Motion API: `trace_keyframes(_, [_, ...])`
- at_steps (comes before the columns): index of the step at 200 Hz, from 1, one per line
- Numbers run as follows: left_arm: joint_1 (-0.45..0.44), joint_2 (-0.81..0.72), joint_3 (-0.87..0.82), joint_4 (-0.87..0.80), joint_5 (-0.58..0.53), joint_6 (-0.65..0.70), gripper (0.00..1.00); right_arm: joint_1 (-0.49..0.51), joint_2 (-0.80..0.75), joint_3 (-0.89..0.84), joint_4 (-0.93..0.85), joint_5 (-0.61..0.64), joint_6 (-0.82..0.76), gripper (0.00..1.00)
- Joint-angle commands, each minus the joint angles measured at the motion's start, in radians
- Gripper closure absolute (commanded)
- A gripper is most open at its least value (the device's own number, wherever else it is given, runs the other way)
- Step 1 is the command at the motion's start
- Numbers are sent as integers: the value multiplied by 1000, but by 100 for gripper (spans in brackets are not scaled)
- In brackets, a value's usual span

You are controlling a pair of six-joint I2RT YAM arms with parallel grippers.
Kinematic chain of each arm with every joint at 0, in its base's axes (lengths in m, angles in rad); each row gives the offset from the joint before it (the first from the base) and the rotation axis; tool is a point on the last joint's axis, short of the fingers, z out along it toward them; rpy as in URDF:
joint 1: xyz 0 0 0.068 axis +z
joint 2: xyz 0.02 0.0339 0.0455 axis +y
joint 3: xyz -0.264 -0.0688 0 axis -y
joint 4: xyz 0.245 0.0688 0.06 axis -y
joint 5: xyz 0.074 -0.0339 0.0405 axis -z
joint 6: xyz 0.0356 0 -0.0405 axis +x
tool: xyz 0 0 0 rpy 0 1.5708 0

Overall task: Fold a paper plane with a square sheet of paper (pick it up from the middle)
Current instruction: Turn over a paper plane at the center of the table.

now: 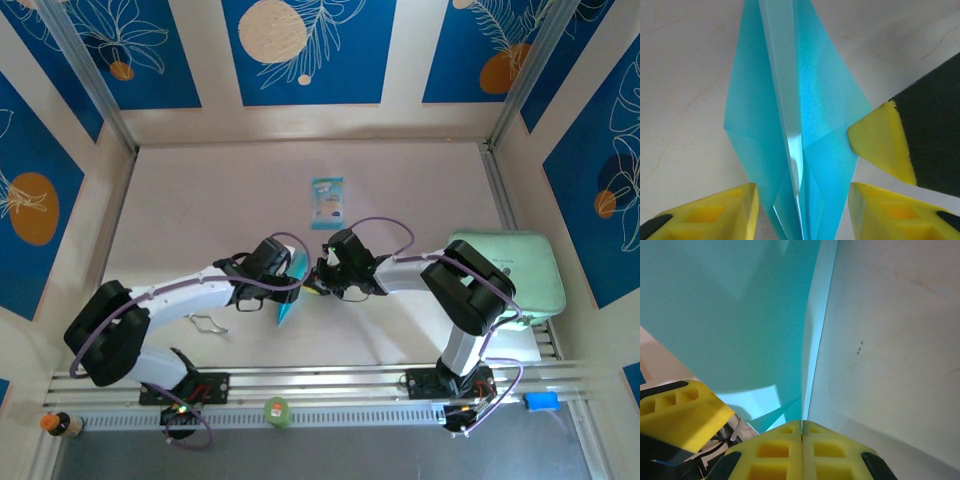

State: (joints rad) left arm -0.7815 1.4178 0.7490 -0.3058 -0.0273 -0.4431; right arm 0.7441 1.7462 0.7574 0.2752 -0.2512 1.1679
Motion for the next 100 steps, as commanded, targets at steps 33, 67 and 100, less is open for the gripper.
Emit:
trace_keyframes(33, [-9,21,20,-22,10,-13,52,-6,9,17,-13,-11,-10,96])
trace_keyframes(67, [-8,29,19,-20,26,-9,56,-8,10,17,-13,-14,-10,96])
trace_keyframes(100, [-8,42,23,-27,32,-11,59,-8,10,20,-13,-16,-10,96])
